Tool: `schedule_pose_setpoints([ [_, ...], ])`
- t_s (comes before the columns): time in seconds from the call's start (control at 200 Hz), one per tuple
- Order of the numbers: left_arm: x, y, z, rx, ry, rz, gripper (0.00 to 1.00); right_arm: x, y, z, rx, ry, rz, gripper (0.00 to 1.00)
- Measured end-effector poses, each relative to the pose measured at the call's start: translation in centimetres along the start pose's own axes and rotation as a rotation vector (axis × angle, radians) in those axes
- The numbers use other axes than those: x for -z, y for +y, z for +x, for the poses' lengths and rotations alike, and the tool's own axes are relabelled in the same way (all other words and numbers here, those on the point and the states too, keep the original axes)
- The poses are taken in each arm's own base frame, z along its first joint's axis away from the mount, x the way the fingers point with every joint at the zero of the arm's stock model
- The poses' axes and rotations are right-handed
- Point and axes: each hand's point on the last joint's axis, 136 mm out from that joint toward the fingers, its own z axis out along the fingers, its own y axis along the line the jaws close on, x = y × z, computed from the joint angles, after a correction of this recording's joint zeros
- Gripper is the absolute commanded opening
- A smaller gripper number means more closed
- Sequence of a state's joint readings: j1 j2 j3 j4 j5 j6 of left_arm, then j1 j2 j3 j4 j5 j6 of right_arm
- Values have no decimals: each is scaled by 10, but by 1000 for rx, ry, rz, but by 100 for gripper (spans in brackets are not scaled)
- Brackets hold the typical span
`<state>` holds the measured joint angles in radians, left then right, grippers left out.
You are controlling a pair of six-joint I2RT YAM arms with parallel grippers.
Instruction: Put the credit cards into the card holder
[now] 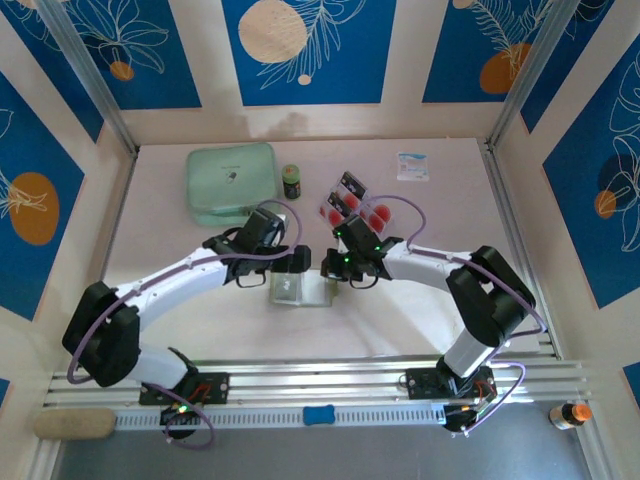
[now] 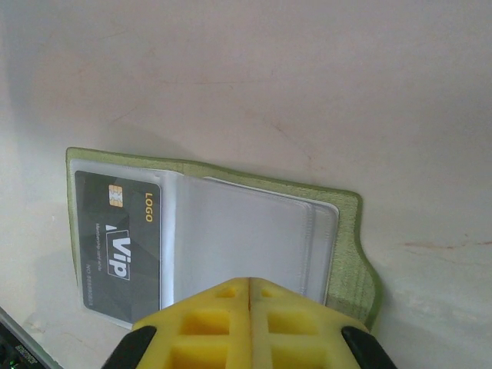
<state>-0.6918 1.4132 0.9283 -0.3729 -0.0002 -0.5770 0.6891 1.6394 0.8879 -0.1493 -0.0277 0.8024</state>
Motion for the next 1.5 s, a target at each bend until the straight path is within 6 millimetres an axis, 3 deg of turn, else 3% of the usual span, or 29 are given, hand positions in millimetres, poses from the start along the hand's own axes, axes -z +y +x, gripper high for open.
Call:
schedule_pose_setpoints([
  [0.19,-15,7,21,-10,50,-25,100,-12,-5,2,-6,28,15,2],
  [0.455,-30,17,33,-21,85,-54,100,-27,-10,8,-16,72,27,0],
  [0.65,-38,24,42,-36,111,-75,100,-36,2,9,-1,88,-7,0],
  [1.5,-54,41,59,-68,138,-126,100,-38,9,9,-12,93,-37,0],
])
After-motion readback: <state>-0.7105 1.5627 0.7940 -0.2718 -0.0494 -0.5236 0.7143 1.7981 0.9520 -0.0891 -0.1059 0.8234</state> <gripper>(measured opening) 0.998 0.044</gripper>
